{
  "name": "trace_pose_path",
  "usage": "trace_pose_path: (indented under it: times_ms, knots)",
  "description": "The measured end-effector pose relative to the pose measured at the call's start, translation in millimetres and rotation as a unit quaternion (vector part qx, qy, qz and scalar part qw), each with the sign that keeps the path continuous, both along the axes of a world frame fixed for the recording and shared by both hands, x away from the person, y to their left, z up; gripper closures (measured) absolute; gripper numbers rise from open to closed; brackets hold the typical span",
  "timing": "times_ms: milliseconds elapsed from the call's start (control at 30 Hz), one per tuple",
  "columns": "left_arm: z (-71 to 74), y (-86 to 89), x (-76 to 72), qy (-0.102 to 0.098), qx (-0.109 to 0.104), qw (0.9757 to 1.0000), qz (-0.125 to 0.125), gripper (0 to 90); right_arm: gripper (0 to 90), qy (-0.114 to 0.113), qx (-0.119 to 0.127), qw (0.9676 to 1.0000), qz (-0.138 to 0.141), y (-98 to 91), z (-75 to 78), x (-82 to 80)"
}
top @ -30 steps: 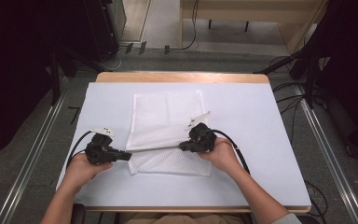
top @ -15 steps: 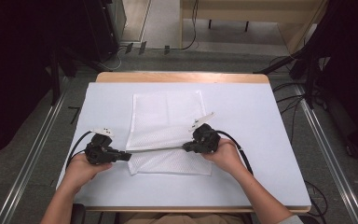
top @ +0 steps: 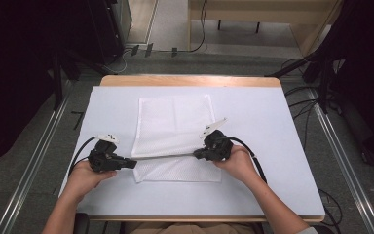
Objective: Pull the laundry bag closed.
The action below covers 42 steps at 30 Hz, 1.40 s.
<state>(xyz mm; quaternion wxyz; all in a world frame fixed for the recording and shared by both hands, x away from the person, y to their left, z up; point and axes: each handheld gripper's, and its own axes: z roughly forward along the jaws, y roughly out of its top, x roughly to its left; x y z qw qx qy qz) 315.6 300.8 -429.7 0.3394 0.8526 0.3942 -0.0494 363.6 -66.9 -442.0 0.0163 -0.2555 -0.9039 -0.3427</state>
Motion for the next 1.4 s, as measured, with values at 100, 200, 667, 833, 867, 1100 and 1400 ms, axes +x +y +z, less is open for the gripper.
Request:
trace_pose_path:
  times_ms: [100,200,667,833,867,1100,1400]
  knots:
    - [-0.4,0.4,0.0,0.002,-0.003,1.0000,0.000,88.1,88.1,0.002,-0.002,1.0000,-0.002,-3.6,-1.7,0.2]
    - [0.1,0.9,-0.1,0.000,-0.004,1.0000,-0.002,88.1,88.1,0.004,-0.001,1.0000,-0.006,-7.6,-1.9,-0.3]
    - [0.1,3.7,0.2,0.004,-0.002,1.0000,0.000,88.1,88.1,0.005,0.000,0.9999,-0.015,-18.4,-2.2,-0.2]
    - [-0.2,5.4,0.0,0.006,-0.003,1.0000,0.004,88.1,88.1,0.006,-0.002,0.9998,-0.021,-22.9,-2.4,0.1]
    - [-0.2,5.6,0.1,0.006,-0.002,1.0000,0.004,88.1,88.1,0.008,-0.003,0.9997,-0.022,-24.7,-1.9,0.1]
    - [-0.6,5.1,0.3,0.007,-0.003,1.0000,0.001,88.1,88.1,0.009,-0.002,0.9996,-0.028,-35.5,-1.6,-0.7]
    - [-1.2,4.5,0.2,0.009,-0.002,1.0000,-0.002,88.1,88.1,0.015,-0.004,0.9995,-0.028,-48.7,-1.5,-4.1]
